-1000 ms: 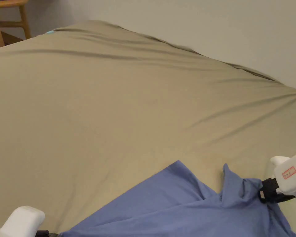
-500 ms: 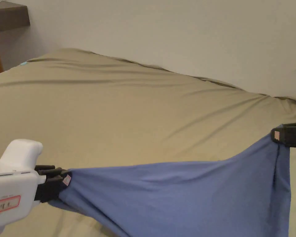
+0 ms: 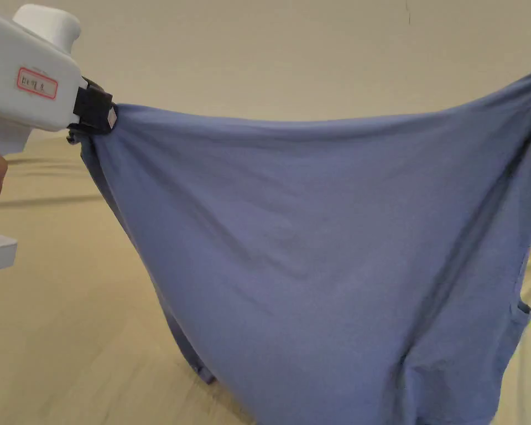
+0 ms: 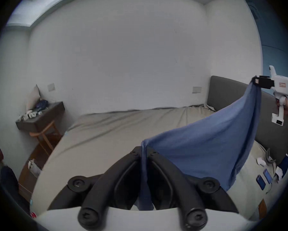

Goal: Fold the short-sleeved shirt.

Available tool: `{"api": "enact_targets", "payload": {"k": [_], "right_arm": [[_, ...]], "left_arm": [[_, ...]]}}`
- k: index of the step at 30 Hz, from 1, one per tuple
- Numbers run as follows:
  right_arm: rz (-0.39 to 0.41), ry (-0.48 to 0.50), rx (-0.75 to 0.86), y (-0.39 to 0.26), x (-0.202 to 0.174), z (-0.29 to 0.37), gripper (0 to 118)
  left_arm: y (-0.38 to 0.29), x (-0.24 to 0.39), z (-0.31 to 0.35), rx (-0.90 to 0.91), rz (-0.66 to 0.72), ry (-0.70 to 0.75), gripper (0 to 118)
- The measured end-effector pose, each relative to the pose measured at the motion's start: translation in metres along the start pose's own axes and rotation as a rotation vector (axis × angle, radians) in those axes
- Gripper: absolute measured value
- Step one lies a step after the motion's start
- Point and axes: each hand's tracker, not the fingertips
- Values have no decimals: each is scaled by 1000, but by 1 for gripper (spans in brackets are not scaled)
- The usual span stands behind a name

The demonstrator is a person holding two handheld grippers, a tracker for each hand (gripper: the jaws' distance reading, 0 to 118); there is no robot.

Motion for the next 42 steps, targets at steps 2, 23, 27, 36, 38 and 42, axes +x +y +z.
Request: {"api": "enact_targets", "payload": {"k": [2, 23, 27, 36, 38, 42], "right_arm": [[-5, -23, 28, 15, 4, -5, 4], [2, 1, 122, 53, -9, -24, 4], [-4, 50, 60, 26, -15, -12, 4], [-24, 71, -37, -38, -14, 51, 4], [-15, 77, -62, -56, -15, 71, 4], [-22, 83, -116, -94, -18, 119, 4]], "left_arm": [[23, -3, -5, 34, -13, 28, 4], [84, -14, -42, 157, -55, 120, 4], [48, -11, -43, 106, -52, 88, 4], [-28, -18, -15, 24, -31, 22, 4], [-49, -5, 8, 20, -35, 12, 4], [-93, 5, 47, 16, -46, -30, 4]]}}
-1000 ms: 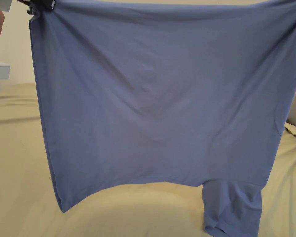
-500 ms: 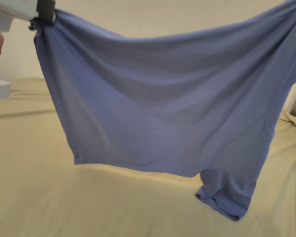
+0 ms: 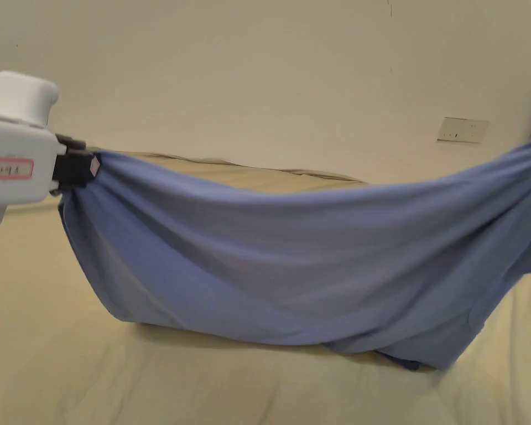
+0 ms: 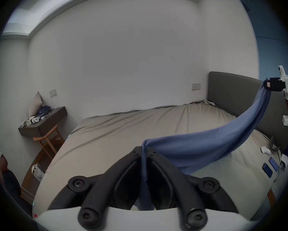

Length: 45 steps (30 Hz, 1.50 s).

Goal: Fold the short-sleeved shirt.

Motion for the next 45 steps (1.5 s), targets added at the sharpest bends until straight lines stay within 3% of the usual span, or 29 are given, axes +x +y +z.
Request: {"api": "enact_targets", "payload": {"k": [4, 16, 25, 30, 31, 32, 33, 34, 38, 42, 43, 44, 45], "right_arm": [[12, 0, -35, -46, -10, 52, 4], [-89, -25, -220, -218, -37, 162, 4], [-245, -17, -438, -328, -42, 181, 4], [-272, -12, -503, -365, -38, 176, 7], [-288, -6, -526, -369, -37, 174, 31], [-301, -9, -550, -371, -36, 174, 63], [-299, -34, -559, -371, -35, 174, 94], [-293, -68, -559, -372, -35, 177, 105], [-288, -94, -444, -354, -44, 201, 104], [-232, -143, -414, -337, -68, 209, 103], [-232, -139, -418, -334, -74, 210, 98], [-231, -138, -410, -332, -78, 211, 79], [-229, -141, -406, -331, -83, 210, 42]], "left_arm": [[-47, 8, 42, -10, 23, -33, 4], [-205, 41, 138, -90, 61, -83, 4], [-309, 50, 138, -309, 177, -96, 4], [-345, 45, 127, -380, 198, -115, 5], [-347, 47, 128, -401, 217, -114, 17], [-348, 48, 128, -427, 229, -106, 34], [-348, 47, 130, -451, 238, -76, 61], [-347, 46, 133, -470, 256, -62, 92], [-331, 42, 163, -417, 392, -82, 93], [-309, 67, 190, -273, 309, 22, 93], [-307, 76, 195, -241, 298, 54, 92], [-306, 82, 199, -207, 306, 91, 88], [-306, 87, 200, -186, 326, 119, 73]]}}
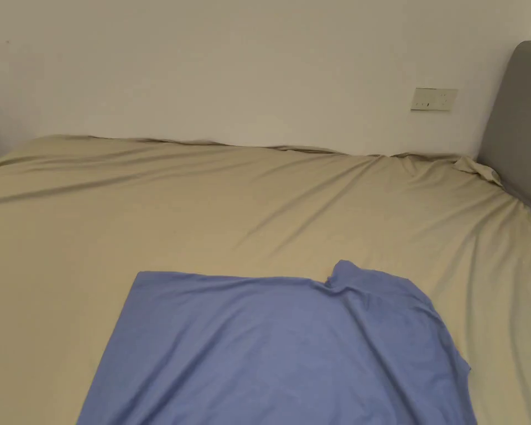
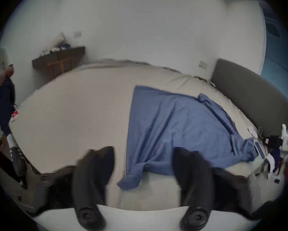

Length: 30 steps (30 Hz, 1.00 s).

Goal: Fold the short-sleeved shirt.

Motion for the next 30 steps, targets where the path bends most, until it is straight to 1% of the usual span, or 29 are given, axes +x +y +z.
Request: {"api": "enact_targets", "payload": {"k": [1, 2, 3, 4, 7, 9, 10, 11, 12, 13, 15, 19, 20, 21, 22, 23, 24, 25, 26, 27, 28, 29, 30], "right_arm": [[18, -32, 13, -3, -6, -2, 3], [26, -60, 39, -6, -8, 0, 3], [36, -23, 17, -5, -9, 0, 2], [53, 21, -12, -5, -9, -1, 2], [83, 8, -15, -9, -15, 0, 2], [85, 9, -23, -9, -18, 0, 2], [78, 17, -30, -8, -16, -2, 2], [72, 23, -35, -8, -15, -3, 2], [69, 25, -39, -7, -14, -5, 2], [71, 26, -45, -6, -15, -6, 2], [82, 22, -50, -4, -16, -7, 2], [97, 16, -52, -2, -18, -10, 2], [97, 17, -55, -2, -18, -12, 2], [96, 17, -62, -1, -18, -14, 2], [92, 9, -74, -2, -17, -17, 2], [82, -3, -90, -2, -15, -20, 3], [63, -14, -107, -2, -12, -24, 9], [37, -19, -120, -4, -7, -29, 21], [24, -22, -128, -4, -3, -34, 30], [13, -4, -144, -5, 2, -41, 30], [8, -4, -171, -7, 7, -50, 78], [6, -17, -210, -9, 11, -58, 105], [12, -29, -205, -10, 13, -62, 109]], "left_arm": [[-1, 4, -1, 1, 11, 15, 16], [-6, 7, -6, -16, 8, 11, 0], [-8, 7, -9, -21, 17, 9, 0], [-9, 7, -13, -67, 17, -1, 0], [-16, 2, -20, -84, 10, 41, 0], [-20, -3, -28, -169, 45, 28, 0], [-21, -8, -30, -197, 57, 17, 15], [-25, -9, -34, -207, 62, 12, 42], [-29, -8, -38, -215, 56, 15, 76], [-33, -6, -44, -234, 46, 12, 92], [-37, -5, -48, -247, 28, -12, 92], [-47, 0, -65, -301, -26, -1, 91], [-49, 0, -68, -304, -32, 10, 82], [-50, -1, -71, -304, -29, 27, 62], [-49, -4, -71, -302, -18, 40, 15], [-47, -8, -73, -307, -15, 36, 5], [-47, -11, -76, -321, -3, 31, 5], [-46, -14, -76, -324, -1, 23, 5], [-45, -16, -74, -318, 10, -38, 5], [-43, -18, -74, -324, 22, -53, 5], [-42, -19, -76, -325, 22, -44, 5], [-41, -20, -77, -329, 19, -39, 5], [-40, -20, -77, -335, 14, -39, 5]]}}
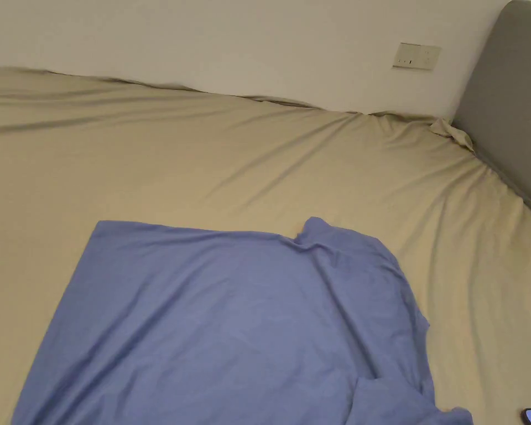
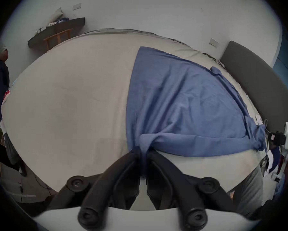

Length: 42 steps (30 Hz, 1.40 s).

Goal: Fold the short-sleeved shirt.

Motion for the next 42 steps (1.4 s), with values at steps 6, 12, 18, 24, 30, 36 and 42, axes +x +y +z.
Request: {"api": "enact_targets", "payload": {"k": [6, 12, 18, 24, 30, 36, 42], "right_arm": [[-2, -19, -105, -9, 9, -32, 92], [36, 25, -18, -12, -2, -15, 4], [113, 8, 108, 4, -9, 14, 4], [228, 26, 178, 62, -11, 17, 4], [269, 27, 182, 136, -10, -28, 4], [253, 24, 49, 178, 1, -118, 4], [168, 29, 34, 177, 16, -176, 80]], "left_arm": [[5, -1, 3, 4, 2, 2, 5], [6, -1, 3, 13, -21, 1, 5], [16, 2, 19, 44, -49, -18, 5], [65, 6, 16, 80, -127, -39, 5], [142, 4, -16, 71, -198, -44, 5], [197, 6, -82, -66, -226, -49, 5], [198, 5, -138, -175, -249, -20, 28]]}}
